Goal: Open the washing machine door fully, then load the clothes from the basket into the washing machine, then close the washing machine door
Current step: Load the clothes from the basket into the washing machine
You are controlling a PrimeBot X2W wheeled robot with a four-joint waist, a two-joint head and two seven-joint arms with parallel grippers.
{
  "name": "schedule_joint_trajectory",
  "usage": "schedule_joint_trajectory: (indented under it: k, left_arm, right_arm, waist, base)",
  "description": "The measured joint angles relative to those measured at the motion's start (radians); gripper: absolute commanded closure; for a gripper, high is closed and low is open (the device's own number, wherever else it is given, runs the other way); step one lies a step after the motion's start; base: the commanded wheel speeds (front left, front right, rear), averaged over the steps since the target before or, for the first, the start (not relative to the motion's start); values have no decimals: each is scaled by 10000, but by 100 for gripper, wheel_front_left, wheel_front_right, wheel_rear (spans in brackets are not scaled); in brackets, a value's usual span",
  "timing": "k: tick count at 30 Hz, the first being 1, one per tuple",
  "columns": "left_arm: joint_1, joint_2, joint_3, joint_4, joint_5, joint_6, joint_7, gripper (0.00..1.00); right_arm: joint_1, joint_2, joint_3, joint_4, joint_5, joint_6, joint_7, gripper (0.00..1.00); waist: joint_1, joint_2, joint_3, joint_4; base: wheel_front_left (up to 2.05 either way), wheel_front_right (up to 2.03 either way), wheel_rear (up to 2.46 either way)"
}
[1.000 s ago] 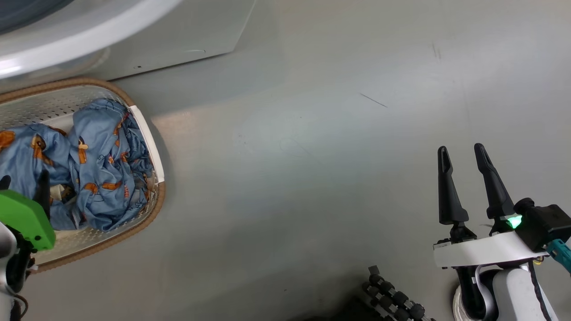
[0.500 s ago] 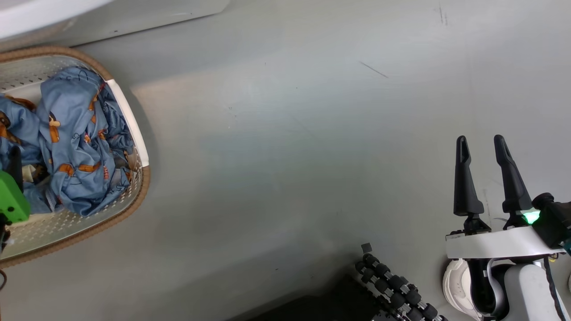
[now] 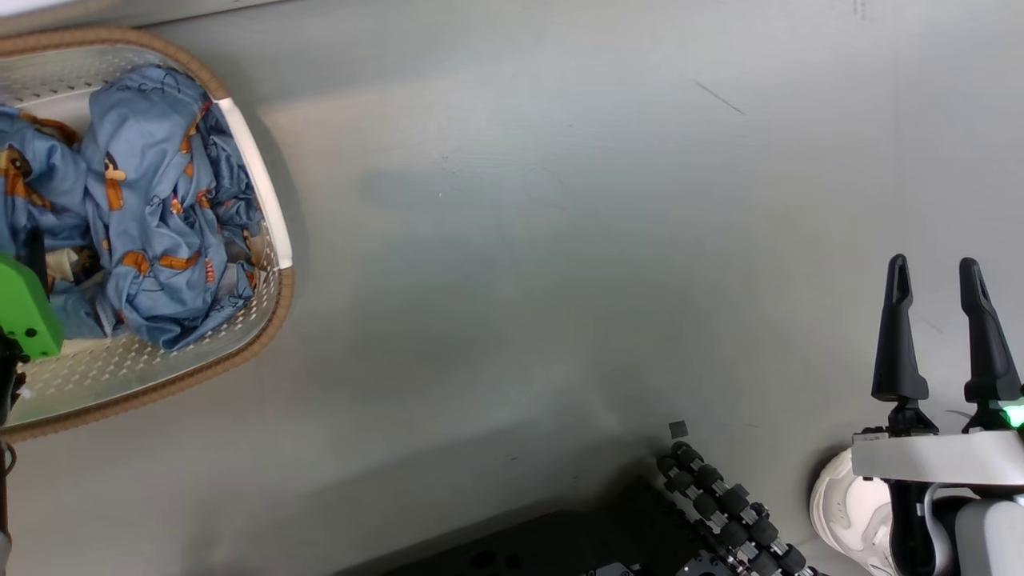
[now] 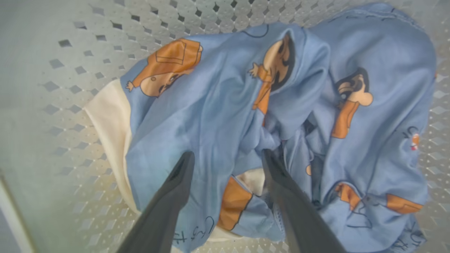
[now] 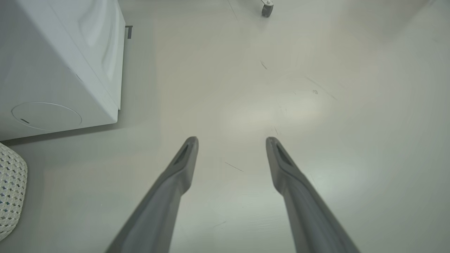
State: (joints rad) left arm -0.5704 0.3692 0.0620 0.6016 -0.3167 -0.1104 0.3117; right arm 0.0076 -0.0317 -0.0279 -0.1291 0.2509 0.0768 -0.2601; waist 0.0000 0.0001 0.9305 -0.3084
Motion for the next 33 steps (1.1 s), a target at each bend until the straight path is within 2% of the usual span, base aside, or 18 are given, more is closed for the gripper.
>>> schedule_joint_trajectory:
  k: [10,23,33]
  left_arm:
    - [-688,-238,-192,993,119,23,-420,0]
    - [-1445,-663,-619,1678,113,-38,-1122,0]
    - [-1630,-696,-934,2318,209,-52,-1473,0]
  right_arm:
    - [591,2,-301,-403,-140,10,0,0]
    - [1055,4,-395,-761,-211,42,0,0]
    - [1343,6,-525,-1045,-234,44,0,0]
  waist:
    - [0,0,201,483]
    - [0,0,249,671]
    - [0,0,264,728]
  base:
    - [0,0,0]
    - [0,0,0]
    - [17,17,17]
